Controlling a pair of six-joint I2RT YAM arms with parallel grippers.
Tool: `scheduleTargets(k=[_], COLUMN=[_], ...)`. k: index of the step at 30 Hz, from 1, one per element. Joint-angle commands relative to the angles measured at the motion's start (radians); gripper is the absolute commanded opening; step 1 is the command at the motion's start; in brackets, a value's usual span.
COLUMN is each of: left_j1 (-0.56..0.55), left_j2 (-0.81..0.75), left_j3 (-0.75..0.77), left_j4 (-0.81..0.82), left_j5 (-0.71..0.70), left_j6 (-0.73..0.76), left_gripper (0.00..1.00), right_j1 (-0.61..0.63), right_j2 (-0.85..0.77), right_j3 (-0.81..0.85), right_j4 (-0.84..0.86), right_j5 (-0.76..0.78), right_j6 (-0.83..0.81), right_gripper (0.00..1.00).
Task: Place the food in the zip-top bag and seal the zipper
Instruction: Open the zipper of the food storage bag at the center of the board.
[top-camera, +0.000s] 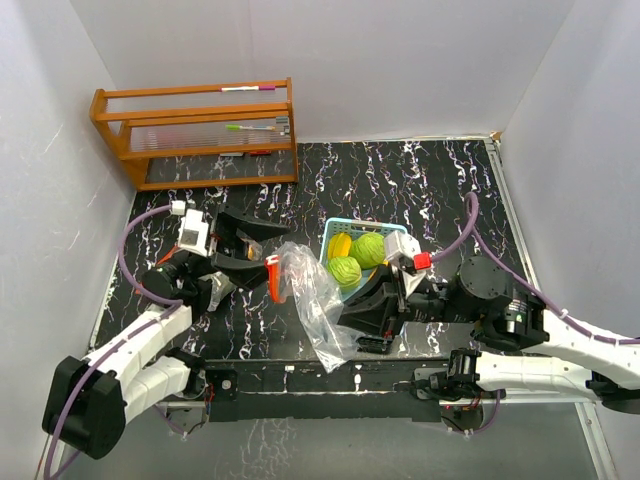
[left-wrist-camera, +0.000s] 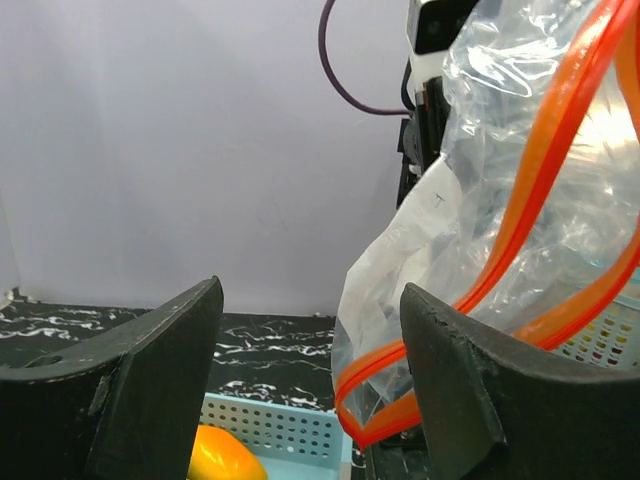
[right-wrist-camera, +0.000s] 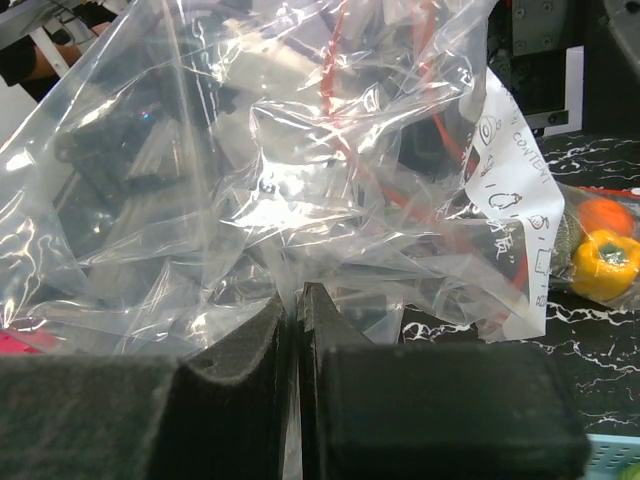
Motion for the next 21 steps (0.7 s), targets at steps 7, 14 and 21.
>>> scheduleTargets(k=[7, 14, 21], left_j1=[-0.006, -0.006, -0.006], left_j2=[-0.066, -0.054, 0.021], left_j3=[0.01, 0.038, 0.058], left_j4=[-0.019, -0.031, 0.062], left_j5=[0.094, 0.073, 0.047], left_j6=[0.026, 0.035, -0.006], left_gripper=[0.7, 0.7, 0.69], right_j1=[-0.002, -0.002, -0.003], right_j2=[-0.077, -0.079, 0.007], right_j3=[0.066, 0.051, 0.066], right_j4=[-0.01, -0.001, 0.028], right_j5=[0.124, 0.097, -0.014], right_j6=[-0.019, -0.016, -0.026], right_gripper=[0.08, 0.08, 0.08])
